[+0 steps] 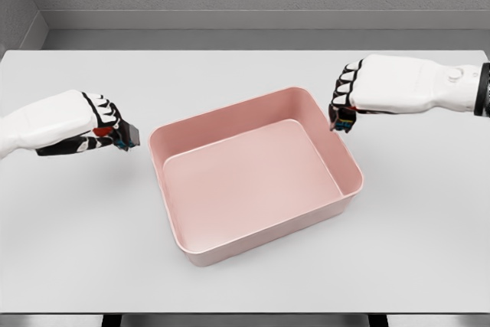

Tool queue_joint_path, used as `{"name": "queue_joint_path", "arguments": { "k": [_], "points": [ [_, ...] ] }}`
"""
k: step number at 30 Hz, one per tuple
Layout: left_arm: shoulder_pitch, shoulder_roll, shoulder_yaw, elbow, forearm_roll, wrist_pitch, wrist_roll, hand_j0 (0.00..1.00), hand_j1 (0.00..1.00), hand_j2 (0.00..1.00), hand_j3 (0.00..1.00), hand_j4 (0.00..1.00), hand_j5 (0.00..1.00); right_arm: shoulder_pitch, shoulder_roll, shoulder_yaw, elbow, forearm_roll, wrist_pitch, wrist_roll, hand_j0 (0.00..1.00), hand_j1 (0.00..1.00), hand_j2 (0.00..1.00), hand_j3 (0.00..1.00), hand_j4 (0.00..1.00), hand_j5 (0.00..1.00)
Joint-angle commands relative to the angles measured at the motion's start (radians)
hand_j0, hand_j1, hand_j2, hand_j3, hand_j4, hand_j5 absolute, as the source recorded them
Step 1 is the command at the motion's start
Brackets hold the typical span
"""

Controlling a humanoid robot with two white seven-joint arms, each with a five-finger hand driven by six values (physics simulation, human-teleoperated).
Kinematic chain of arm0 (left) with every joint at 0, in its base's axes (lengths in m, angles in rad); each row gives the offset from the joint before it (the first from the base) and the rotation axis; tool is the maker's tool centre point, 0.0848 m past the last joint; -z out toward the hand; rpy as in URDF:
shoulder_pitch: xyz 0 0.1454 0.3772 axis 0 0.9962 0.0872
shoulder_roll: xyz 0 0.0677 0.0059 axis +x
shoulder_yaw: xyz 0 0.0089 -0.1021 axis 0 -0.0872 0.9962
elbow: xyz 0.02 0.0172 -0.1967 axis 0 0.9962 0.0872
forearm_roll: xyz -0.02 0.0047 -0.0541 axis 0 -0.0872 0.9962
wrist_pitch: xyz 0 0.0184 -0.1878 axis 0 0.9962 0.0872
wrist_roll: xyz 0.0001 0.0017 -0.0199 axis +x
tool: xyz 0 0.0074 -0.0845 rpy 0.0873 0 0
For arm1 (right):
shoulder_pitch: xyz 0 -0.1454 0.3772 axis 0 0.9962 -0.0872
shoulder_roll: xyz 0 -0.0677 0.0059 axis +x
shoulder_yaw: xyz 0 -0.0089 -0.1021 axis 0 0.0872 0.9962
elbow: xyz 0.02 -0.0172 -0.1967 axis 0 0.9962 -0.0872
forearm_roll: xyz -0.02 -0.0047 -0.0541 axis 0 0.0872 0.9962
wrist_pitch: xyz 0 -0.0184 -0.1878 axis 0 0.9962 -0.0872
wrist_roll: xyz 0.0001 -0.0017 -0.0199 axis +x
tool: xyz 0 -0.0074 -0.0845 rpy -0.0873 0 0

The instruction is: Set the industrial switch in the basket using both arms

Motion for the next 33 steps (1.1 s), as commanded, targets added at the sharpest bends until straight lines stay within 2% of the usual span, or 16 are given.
{"name": "queue_joint_path", "arguments": {
  "k": [1,6,11,13,14,16,20,23,25,27,28,29,30,33],
  "points": [
    [-0.003,-0.004,-0.001,-0.018,0.008,0.002,-0.002,0.47,0.47,0.47,0.47,0.47,0.47,0.000,0.019,0.000,-0.002,-0.006,0.002,-0.001,0.53,0.53,0.53,0.53,0.53,0.53],
    [-0.055,-0.053,-0.005,-0.067,0.013,0.002,-0.002,0.47,0.47,0.47,0.47,0.47,0.47,-0.005,0.037,0.004,-0.002,-0.007,0.002,-0.001,0.54,0.54,0.54,0.54,0.54,0.54],
    [-0.094,-0.121,-0.024,-0.072,0.010,0.002,-0.016,0.47,0.47,0.47,0.47,0.47,0.47,-0.006,0.063,0.007,-0.002,-0.007,0.002,-0.001,0.55,0.55,0.55,0.55,0.55,0.55],
    [-0.130,-0.144,-0.065,-0.072,0.008,0.002,-0.022,0.47,0.47,0.47,0.47,0.47,0.47,-0.006,0.080,0.008,-0.002,-0.007,0.002,-0.002,0.63,0.63,0.63,0.63,0.63,0.63],
    [-0.143,-0.161,-0.074,-0.072,0.008,0.002,-0.031,0.47,0.47,0.47,0.47,0.47,0.47,-0.006,0.097,0.008,-0.002,-0.007,0.002,-0.004,0.79,0.79,0.79,0.79,0.79,0.79],
    [-0.163,-0.196,-0.094,-0.072,0.008,0.002,-0.045,0.47,0.47,0.47,0.47,0.47,0.47,-0.006,0.112,0.016,-0.002,-0.007,0.002,-0.004,0.99,0.99,0.99,0.99,0.99,0.99],
    [-0.199,-0.234,-0.143,-0.072,0.005,0.002,-0.048,0.47,0.47,0.47,0.47,0.47,0.47,-0.006,0.128,0.023,-0.002,-0.009,0.002,-0.005,1.00,1.00,1.00,1.00,1.00,1.00],
    [-0.213,-0.248,-0.153,-0.072,0.005,0.002,-0.060,0.50,0.50,0.50,0.50,0.50,0.50,-0.006,0.122,0.022,-0.002,-0.007,0.002,-0.005,1.00,1.00,1.00,1.00,1.00,1.00],
    [-0.216,-0.259,-0.154,-0.072,0.005,0.002,-0.060,0.50,0.50,0.50,0.50,0.50,0.50,-0.006,0.068,0.007,0.008,-0.009,0.002,-0.005,1.00,1.00,1.00,1.00,1.00,1.00],
    [-0.238,-0.274,-0.179,-0.073,0.004,0.002,-0.062,0.52,0.52,0.52,0.52,0.52,0.52,0.002,0.010,-0.004,0.066,-0.012,0.002,-0.008,1.00,1.00,1.00,1.00,1.00,1.00],
    [-0.242,-0.276,-0.183,-0.073,0.004,0.002,-0.062,0.57,0.57,0.57,0.57,0.57,0.57,0.006,-0.001,-0.007,0.118,-0.012,0.002,-0.011,1.00,1.00,1.00,1.00,1.00,1.00],
    [-0.244,-0.277,-0.183,-0.073,0.004,0.002,-0.062,0.67,0.67,0.67,0.67,0.67,0.67,0.015,-0.007,-0.007,0.172,-0.019,0.002,-0.016,1.00,1.00,1.00,1.00,1.00,1.00],
    [-0.244,-0.277,-0.183,-0.073,0.004,0.002,-0.060,0.74,0.74,0.74,0.74,0.74,0.74,0.015,-0.012,-0.007,0.199,-0.032,0.002,-0.016,1.00,1.00,1.00,1.00,1.00,1.00],
    [-0.259,-0.290,-0.196,-0.073,0.004,0.002,-0.060,0.81,0.81,0.81,0.81,0.81,0.81,0.037,-0.041,-0.007,0.251,-0.067,0.002,-0.017,1.00,1.00,1.00,1.00,1.00,1.00]
  ]
}}
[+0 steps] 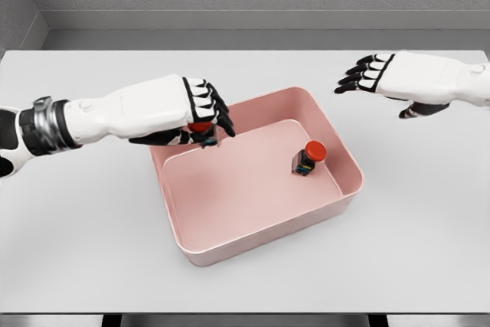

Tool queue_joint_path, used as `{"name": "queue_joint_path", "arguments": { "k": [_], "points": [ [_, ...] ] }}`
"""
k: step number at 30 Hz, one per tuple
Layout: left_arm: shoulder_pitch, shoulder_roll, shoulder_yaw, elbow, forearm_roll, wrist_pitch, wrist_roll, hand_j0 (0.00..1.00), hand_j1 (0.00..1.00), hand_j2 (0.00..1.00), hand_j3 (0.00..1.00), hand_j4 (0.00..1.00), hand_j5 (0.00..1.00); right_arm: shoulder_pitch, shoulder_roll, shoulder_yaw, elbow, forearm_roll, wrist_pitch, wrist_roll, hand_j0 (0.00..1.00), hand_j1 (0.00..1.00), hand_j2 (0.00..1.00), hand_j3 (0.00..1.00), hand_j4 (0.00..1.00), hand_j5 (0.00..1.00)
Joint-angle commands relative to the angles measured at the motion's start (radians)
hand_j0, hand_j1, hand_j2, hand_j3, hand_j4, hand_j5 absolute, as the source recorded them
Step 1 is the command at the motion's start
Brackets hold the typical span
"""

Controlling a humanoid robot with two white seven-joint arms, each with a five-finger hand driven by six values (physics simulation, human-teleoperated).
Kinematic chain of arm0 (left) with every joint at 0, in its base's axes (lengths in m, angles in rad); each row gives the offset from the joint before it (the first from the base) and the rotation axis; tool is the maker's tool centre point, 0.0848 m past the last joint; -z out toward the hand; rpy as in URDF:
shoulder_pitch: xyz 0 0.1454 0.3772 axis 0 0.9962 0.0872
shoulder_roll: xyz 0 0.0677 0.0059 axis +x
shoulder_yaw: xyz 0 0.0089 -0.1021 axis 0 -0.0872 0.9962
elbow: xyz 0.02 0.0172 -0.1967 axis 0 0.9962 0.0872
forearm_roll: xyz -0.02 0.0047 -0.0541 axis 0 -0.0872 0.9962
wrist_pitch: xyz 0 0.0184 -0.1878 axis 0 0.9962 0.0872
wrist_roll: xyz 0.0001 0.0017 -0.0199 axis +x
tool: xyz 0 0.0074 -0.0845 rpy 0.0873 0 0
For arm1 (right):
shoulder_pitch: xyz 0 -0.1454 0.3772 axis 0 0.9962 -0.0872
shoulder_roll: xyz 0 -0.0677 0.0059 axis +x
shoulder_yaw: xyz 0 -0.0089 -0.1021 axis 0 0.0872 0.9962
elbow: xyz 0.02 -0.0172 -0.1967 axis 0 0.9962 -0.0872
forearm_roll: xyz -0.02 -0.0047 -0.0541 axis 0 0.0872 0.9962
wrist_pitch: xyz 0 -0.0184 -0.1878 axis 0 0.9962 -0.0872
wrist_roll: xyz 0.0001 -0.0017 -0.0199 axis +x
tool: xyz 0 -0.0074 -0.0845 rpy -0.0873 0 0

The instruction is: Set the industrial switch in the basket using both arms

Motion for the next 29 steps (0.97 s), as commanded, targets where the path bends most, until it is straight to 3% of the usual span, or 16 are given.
{"name": "queue_joint_path", "arguments": {
  "k": [1,4,10,12,14,17,22,25,29],
  "points": [
    [-0.002,-0.014,-0.011,0.000,0.007,0.002,0.001,0.82,0.82,0.82,0.82,0.82,0.82,0.002,-0.023,-0.002,0.056,-0.024,0.002,-0.002,1.00,1.00,1.00,1.00,1.00,1.00],
    [-0.012,-0.019,-0.011,0.000,0.007,0.002,0.002,0.90,0.90,0.90,0.90,0.90,0.90,0.011,-0.022,-0.002,0.057,-0.024,0.002,-0.002,1.00,1.00,1.00,1.00,1.00,1.00],
    [-0.080,-0.063,-0.048,0.000,0.007,0.002,0.001,0.90,0.90,0.90,0.90,0.90,0.90,0.011,-0.022,-0.002,0.056,-0.024,0.002,-0.002,1.00,1.00,1.00,1.00,1.00,1.00],
    [-0.080,-0.037,-0.041,0.000,0.008,0.002,0.002,0.96,0.96,0.96,0.96,0.96,0.96,0.011,-0.020,-0.002,0.054,-0.024,0.002,-0.002,1.00,1.00,1.00,1.00,1.00,1.00],
    [-0.071,0.041,-0.032,0.001,0.018,0.002,0.011,1.00,1.00,1.00,1.00,1.00,1.00,0.012,-0.020,-0.002,0.054,-0.024,0.002,-0.002,1.00,1.00,1.00,1.00,1.00,1.00],
    [0.020,0.161,0.037,0.017,0.108,0.002,0.010,1.00,1.00,1.00,1.00,1.00,1.00,0.012,-0.020,-0.002,0.054,-0.024,0.002,-0.001,1.00,1.00,1.00,1.00,1.00,1.00],
    [0.205,0.293,0.199,0.084,0.154,0.002,0.008,1.00,1.00,1.00,1.00,1.00,1.00,0.012,-0.020,-0.002,0.051,-0.024,0.002,-0.001,1.00,1.00,1.00,1.00,1.00,1.00],
    [0.247,0.320,0.224,0.099,0.200,0.002,0.008,1.00,1.00,1.00,1.00,1.00,1.00,0.012,-0.020,-0.001,0.051,-0.024,0.002,-0.001,1.00,1.00,1.00,1.00,1.00,1.00],
    [0.259,0.346,0.252,0.149,0.215,0.002,0.004,1.00,1.00,1.00,1.00,1.00,1.00,0.012,-0.017,-0.001,0.053,-0.024,0.002,-0.001,1.00,1.00,1.00,1.00,1.00,1.00]
  ]
}}
